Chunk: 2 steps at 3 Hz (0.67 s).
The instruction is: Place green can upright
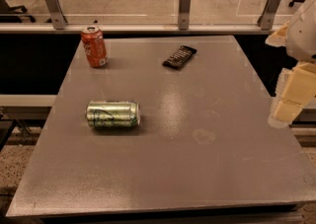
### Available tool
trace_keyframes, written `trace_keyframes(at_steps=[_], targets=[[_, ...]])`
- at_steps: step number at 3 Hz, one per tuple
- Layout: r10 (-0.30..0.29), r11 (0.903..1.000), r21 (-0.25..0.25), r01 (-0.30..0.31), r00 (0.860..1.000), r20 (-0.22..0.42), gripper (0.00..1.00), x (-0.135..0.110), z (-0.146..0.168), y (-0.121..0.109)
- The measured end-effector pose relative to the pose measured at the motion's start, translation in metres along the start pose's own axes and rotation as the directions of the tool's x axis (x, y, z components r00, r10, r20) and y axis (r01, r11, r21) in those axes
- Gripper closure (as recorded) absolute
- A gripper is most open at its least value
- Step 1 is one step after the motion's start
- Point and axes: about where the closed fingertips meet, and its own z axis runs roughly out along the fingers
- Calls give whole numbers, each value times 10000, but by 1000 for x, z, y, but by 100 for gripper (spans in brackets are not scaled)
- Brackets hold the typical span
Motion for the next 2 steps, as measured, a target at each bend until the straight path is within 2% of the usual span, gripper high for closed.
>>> trace_keyframes(at_steps=[2], targets=[[-161, 9999, 11, 161, 9999, 55, 0, -8, 0, 0]])
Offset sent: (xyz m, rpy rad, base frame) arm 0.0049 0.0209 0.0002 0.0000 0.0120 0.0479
